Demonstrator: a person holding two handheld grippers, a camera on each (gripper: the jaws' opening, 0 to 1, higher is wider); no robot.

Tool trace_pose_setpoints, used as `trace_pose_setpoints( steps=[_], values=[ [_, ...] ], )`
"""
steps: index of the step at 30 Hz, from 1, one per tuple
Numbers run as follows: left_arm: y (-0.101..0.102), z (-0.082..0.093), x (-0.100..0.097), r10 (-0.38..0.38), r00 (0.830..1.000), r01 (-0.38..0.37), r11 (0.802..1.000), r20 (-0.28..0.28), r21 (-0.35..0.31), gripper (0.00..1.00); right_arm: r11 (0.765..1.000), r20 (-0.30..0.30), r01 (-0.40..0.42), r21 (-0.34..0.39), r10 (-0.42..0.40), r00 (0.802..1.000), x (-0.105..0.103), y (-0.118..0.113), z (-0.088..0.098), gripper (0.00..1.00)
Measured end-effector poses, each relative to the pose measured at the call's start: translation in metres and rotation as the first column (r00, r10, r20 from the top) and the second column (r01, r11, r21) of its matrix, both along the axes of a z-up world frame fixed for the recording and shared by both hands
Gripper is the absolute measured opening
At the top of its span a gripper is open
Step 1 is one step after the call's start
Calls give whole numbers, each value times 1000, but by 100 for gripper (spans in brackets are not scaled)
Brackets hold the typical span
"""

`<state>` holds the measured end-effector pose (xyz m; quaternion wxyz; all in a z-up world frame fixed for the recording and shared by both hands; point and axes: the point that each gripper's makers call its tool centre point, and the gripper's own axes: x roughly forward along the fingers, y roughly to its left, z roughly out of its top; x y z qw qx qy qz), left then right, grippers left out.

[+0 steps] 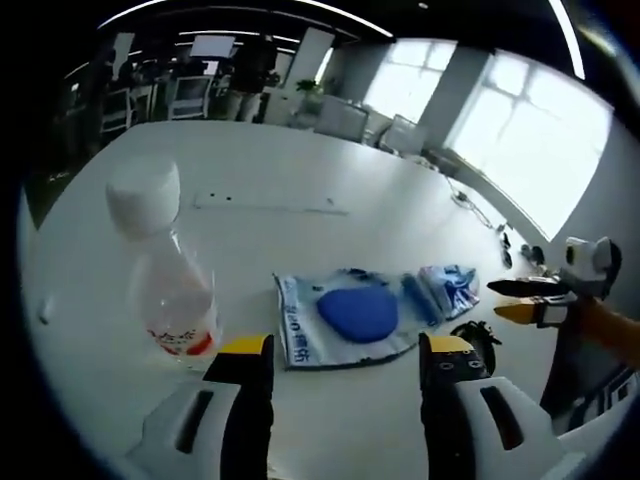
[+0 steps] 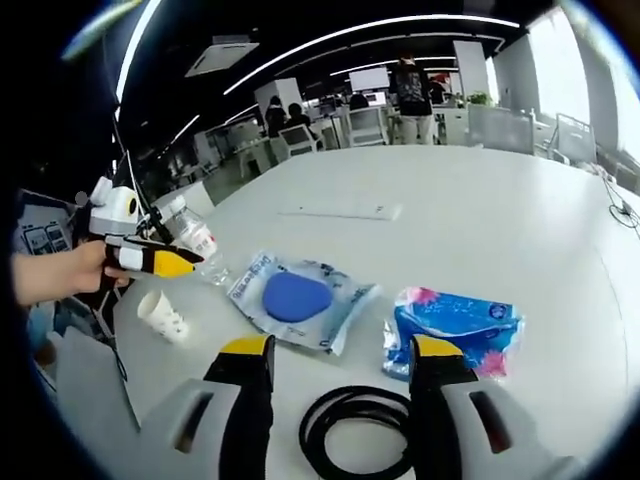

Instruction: Arrange the tabletop items into an orderly group along one side of the table until the central work area is clear of visible clutter.

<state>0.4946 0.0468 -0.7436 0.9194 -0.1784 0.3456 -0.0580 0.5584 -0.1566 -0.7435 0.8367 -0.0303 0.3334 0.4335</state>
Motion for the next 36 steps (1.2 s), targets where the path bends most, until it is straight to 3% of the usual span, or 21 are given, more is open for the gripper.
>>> trace_pose_setpoints(
  steps=[12, 25, 36],
  values=[
    [1, -25, 4, -6, 994, 11, 999, -112, 45, 51, 1000, -54, -16, -3, 15, 998, 4, 18, -22, 48],
    [1, -38, 16, 10, 987, 0, 998, -162, 65, 50, 1000, -120, -18, -14, 16, 993, 4, 29, -45, 40],
    [3, -57, 13, 30, 968, -14, 998, -248, 63, 45, 998, -153, -20, -51, 12, 988, 6, 39, -61, 29]
  ],
)
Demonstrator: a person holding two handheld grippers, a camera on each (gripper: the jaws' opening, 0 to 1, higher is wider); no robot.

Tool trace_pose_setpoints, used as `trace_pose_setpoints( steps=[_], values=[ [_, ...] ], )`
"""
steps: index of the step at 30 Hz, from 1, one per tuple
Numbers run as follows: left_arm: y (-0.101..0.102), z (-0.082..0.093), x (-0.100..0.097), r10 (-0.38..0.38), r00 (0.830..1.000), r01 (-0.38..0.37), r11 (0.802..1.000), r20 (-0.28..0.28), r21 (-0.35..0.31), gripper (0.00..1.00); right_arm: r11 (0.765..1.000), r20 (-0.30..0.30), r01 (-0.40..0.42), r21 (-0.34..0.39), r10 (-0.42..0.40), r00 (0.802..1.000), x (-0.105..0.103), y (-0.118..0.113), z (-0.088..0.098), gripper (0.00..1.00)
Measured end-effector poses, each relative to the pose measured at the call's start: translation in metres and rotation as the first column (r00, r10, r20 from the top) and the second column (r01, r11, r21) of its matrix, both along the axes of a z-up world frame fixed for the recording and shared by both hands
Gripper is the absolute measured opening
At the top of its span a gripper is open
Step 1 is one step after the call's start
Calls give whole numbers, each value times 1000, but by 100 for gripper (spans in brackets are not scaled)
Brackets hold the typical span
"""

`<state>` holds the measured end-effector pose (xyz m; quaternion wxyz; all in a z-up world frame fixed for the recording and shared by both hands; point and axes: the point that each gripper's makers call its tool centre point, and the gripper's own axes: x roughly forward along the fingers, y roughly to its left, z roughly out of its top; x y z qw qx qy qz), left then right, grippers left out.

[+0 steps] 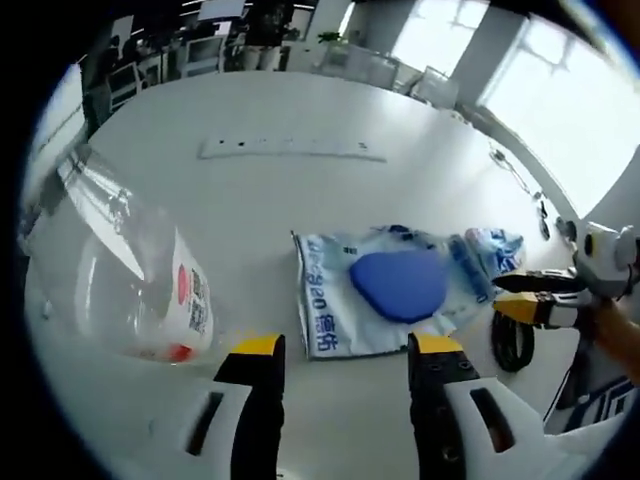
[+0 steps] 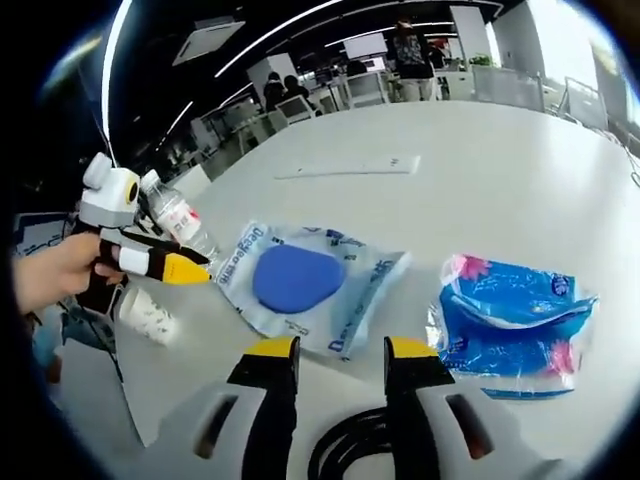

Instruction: Arrange the tabletop items into an orderly group along one side of the table until the central work area is clear of visible clutter.

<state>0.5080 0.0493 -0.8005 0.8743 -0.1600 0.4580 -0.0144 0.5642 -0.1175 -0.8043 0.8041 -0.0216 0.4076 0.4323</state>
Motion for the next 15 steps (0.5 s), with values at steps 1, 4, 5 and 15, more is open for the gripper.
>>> trace_pose_setpoints(
  steps=[1, 4, 5, 15],
  values=[
    [0, -1, 0, 5, 1000, -5, 1000, -7, -4, 45, 1000, -6, 2, -3, -2, 1000, 0, 0, -2, 29],
    [2, -6, -2, 6, 999, -6, 1000, -33, 20, 43, 999, 7, -13, -44, 13, 1000, -1, -1, -8, 28],
    [2, -7, -2, 7, 999, -6, 1000, -32, 18, 42, 999, 5, -13, -49, 13, 1000, -1, -2, -10, 27],
    [5, -20, -1, 11, 995, -8, 999, -101, 33, 38, 999, -12, 2, -52, -3, 1000, 4, 0, -19, 24]
  ],
)
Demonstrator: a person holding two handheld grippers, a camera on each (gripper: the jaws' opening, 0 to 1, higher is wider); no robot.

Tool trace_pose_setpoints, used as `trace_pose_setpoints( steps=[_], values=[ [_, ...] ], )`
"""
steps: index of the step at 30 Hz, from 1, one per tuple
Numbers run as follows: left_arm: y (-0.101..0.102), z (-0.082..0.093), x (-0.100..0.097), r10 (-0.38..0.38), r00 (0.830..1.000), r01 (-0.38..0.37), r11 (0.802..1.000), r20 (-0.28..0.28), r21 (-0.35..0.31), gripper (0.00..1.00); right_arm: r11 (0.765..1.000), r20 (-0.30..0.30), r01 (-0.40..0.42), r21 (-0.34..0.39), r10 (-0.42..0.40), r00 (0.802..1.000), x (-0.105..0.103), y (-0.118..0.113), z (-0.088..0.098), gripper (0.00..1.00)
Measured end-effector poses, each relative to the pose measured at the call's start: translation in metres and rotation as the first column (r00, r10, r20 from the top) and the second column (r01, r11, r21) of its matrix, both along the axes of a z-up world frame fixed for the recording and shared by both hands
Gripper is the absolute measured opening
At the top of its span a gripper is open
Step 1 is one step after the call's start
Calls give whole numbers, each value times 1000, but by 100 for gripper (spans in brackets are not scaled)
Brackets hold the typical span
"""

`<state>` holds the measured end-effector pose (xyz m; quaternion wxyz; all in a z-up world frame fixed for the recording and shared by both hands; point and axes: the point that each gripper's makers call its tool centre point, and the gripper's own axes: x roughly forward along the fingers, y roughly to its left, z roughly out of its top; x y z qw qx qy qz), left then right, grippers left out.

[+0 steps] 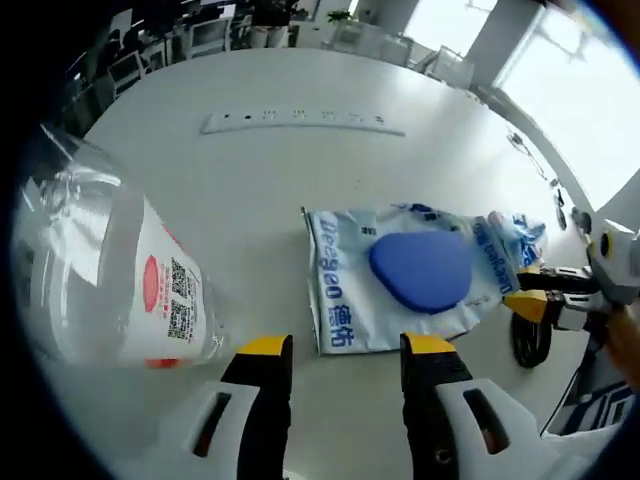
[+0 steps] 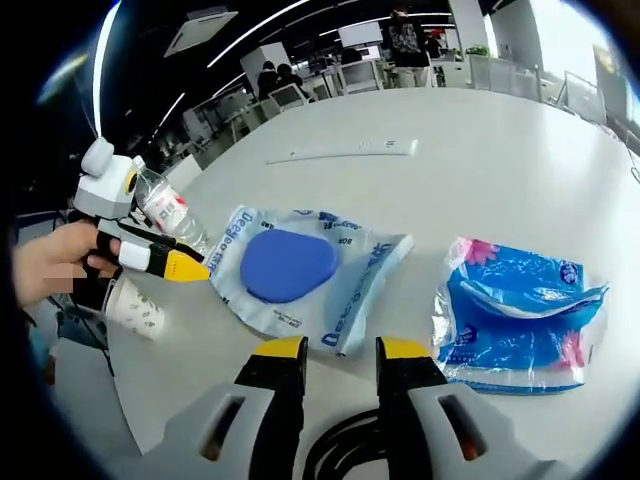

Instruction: Arrange the tabletop items into an orderly group along one side of the table until the central work area is clear of visible clutter.

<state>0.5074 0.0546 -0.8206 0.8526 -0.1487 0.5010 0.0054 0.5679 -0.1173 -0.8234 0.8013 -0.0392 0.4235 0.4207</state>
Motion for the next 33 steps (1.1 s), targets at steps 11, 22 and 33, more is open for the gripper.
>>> trace_pose_setpoints(
  steps=[11, 22, 33],
  values=[
    [6, -7, 0, 9, 999, -9, 1000, -33, 6, 23, 1000, -24, 18, 9, -18, 1000, 3, 8, -5, 14],
    [5, -6, 1, 28, 999, -28, 1000, -17, -5, 1, 998, -7, 59, -13, -59, 998, 10, 4, -5, 3],
    [-9, -3, 5, -4, 1000, 4, 1000, 5, -22, 0, 998, 25, 60, -32, -59, 998, 16, -7, 0, 2]
  ],
)
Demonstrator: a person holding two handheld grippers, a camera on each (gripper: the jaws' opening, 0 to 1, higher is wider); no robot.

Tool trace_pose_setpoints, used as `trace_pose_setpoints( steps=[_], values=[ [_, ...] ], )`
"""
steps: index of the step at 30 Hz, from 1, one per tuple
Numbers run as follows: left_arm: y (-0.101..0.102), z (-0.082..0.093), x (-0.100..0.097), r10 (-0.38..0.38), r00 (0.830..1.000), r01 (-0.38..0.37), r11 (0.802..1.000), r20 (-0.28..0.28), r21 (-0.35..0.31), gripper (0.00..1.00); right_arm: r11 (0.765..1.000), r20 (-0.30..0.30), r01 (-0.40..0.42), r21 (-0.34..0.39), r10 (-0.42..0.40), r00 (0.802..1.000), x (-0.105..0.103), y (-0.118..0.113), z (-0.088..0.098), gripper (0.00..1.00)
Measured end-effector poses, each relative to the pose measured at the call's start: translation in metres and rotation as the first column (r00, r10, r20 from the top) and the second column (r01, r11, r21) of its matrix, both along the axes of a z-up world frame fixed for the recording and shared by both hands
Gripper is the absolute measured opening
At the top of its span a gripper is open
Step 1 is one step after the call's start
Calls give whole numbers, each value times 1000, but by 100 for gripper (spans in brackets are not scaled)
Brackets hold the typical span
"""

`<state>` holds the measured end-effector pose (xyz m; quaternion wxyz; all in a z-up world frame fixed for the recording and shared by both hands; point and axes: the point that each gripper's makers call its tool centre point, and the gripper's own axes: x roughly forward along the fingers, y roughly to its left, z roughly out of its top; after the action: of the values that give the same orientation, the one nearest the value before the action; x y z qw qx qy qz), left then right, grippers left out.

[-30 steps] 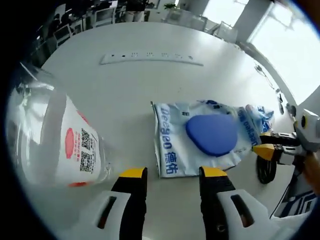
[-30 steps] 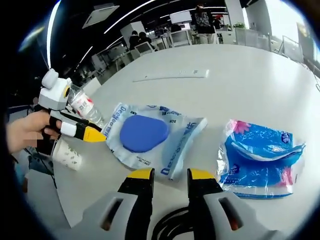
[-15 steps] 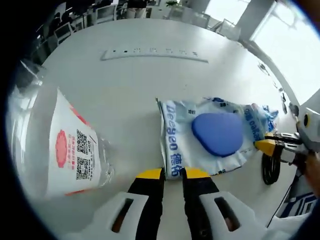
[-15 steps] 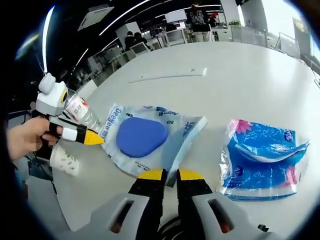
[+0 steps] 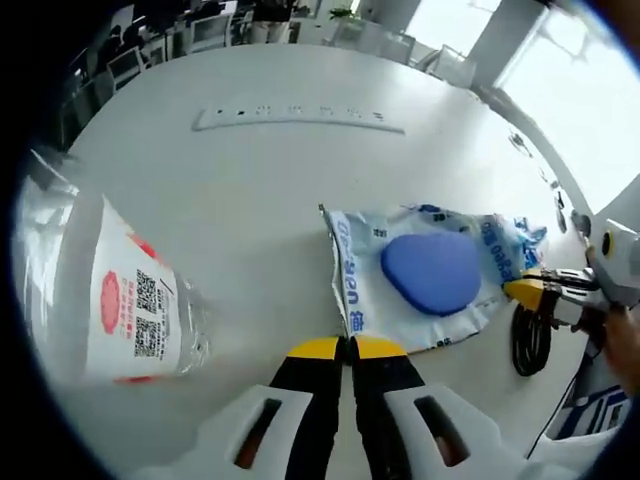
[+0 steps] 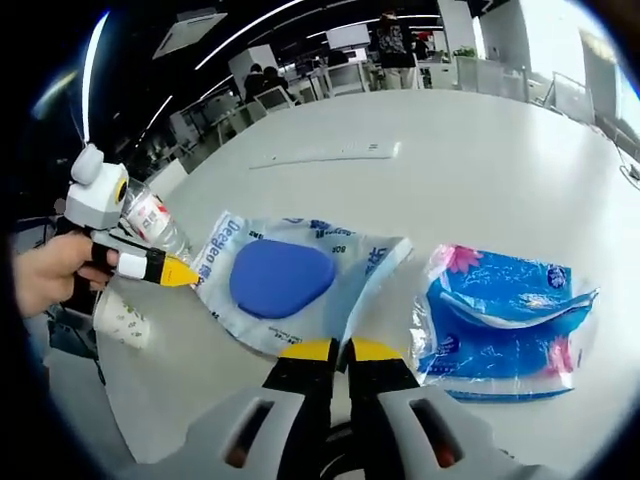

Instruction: Arrange the tabletop items into an orderly group along one side of the table until the central work area is clear of visible clutter.

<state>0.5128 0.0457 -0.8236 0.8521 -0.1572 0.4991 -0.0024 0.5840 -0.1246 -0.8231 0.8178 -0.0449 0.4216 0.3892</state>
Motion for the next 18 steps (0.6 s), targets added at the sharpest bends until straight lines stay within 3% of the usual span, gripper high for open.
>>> trace_pose_setpoints(
  steps=[18],
  values=[
    [-13, -2, 7, 0, 1000, 0, 1000, -4, -18, 0, 1000, 9, 15, -10, -14, 1000, 2, -14, 0, 2]
  ],
)
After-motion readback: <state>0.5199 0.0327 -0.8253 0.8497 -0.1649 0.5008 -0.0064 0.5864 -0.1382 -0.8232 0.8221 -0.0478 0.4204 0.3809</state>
